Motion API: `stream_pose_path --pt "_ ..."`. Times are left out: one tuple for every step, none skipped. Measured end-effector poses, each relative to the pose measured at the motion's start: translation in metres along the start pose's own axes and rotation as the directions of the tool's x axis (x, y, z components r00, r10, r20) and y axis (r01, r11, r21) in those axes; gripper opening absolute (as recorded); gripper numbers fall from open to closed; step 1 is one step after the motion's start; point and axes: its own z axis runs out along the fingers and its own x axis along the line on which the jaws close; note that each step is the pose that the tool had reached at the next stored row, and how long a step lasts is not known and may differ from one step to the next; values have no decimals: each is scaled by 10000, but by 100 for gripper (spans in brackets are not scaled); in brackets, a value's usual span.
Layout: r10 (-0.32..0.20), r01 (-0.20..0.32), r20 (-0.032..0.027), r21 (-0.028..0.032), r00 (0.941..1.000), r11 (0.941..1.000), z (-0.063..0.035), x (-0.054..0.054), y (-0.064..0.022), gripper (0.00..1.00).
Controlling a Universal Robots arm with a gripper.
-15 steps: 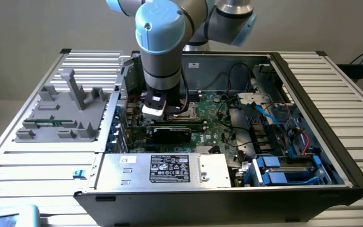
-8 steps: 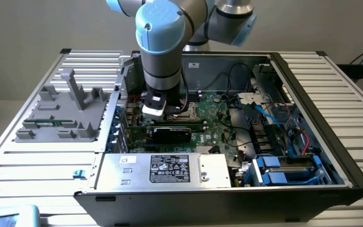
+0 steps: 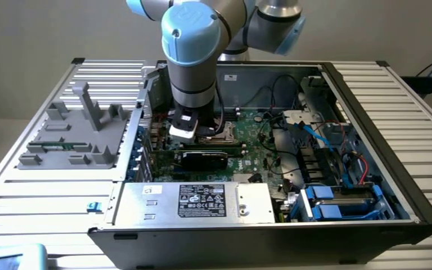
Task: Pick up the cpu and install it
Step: 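Install the second cpu locking lever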
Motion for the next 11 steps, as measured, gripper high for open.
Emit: stream_pose_path --pt "0 0 1 -2 10000 10000 1 0 0 11" --pt "0 0 1 -2 10000 10000 2 0 1 11" --pt "0 0 1 0 10000 10000 5 0 1 11" --pt "0 0 0 2 10000 10000 8 0 1 11" --pt "0 0 0 2 10000 10000 11 0 1 11" --pt "0 0 -1 0 10000 10000 12 0 0 11" --pt "0 0 0 -1 10000 10000 14 0 0 11" --pt "0 0 -1 2 10000 10000 17 0 -1 11" --pt "0 0 -1 4 10000 10000 20 0 -2 11" --pt "0 0 -2 4 10000 10000 23 -1 -4 11" --pt "0 0 -1 5 10000 10000 24 -2 -6 11"
